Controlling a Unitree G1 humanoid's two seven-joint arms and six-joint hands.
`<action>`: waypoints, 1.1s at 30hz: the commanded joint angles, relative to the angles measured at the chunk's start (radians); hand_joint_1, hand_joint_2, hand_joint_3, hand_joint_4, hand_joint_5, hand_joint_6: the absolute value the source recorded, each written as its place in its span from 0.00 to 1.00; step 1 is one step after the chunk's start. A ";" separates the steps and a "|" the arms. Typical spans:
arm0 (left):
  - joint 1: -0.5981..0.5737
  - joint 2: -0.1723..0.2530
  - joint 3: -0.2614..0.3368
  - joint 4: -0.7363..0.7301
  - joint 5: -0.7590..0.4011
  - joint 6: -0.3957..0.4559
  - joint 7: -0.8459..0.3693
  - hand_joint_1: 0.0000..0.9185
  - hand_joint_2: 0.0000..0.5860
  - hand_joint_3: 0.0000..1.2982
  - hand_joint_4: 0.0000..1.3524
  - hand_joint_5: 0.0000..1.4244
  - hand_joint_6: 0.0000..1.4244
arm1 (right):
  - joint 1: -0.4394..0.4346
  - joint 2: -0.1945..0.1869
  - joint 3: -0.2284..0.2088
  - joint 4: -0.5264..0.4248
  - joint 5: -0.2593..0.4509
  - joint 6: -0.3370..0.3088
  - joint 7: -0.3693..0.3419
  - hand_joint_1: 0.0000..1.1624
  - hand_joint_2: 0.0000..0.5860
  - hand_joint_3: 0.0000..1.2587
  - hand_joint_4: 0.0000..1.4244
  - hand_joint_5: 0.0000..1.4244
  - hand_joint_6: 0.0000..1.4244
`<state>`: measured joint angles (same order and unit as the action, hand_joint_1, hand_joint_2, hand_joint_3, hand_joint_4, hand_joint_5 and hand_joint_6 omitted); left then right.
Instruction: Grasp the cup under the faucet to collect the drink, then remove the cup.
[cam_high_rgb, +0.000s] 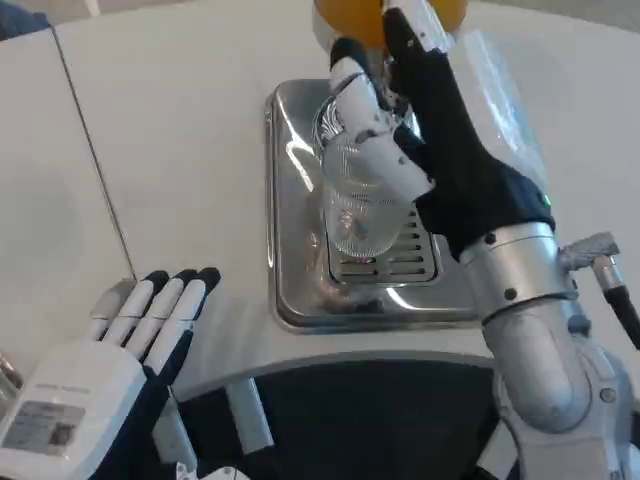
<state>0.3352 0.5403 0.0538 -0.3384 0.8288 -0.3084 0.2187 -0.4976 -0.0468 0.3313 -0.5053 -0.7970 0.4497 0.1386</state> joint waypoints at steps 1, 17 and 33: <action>-0.006 -0.009 -0.016 0.011 0.001 -0.016 -0.001 0.12 0.11 0.00 0.00 0.00 0.01 | 0.004 -0.051 0.068 -0.040 -0.127 0.034 0.131 0.00 0.92 0.07 0.00 0.00 0.00; -0.147 -0.079 -0.022 0.069 -0.001 0.037 0.036 0.12 0.10 0.00 0.00 0.00 0.01 | -0.066 -0.013 0.052 -0.084 -0.422 0.078 0.419 0.00 0.96 0.09 0.00 0.00 0.00; -0.290 -0.106 -0.101 0.169 0.020 0.070 0.036 0.17 0.07 0.00 0.00 0.00 0.02 | -0.063 0.051 0.031 -0.094 -0.491 0.051 0.476 0.00 0.99 0.08 0.00 0.00 0.00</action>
<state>0.0591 0.4425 -0.0244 -0.1863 0.8315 -0.2477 0.2434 -0.5695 -0.0003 0.3641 -0.5965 -1.2884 0.5150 0.5880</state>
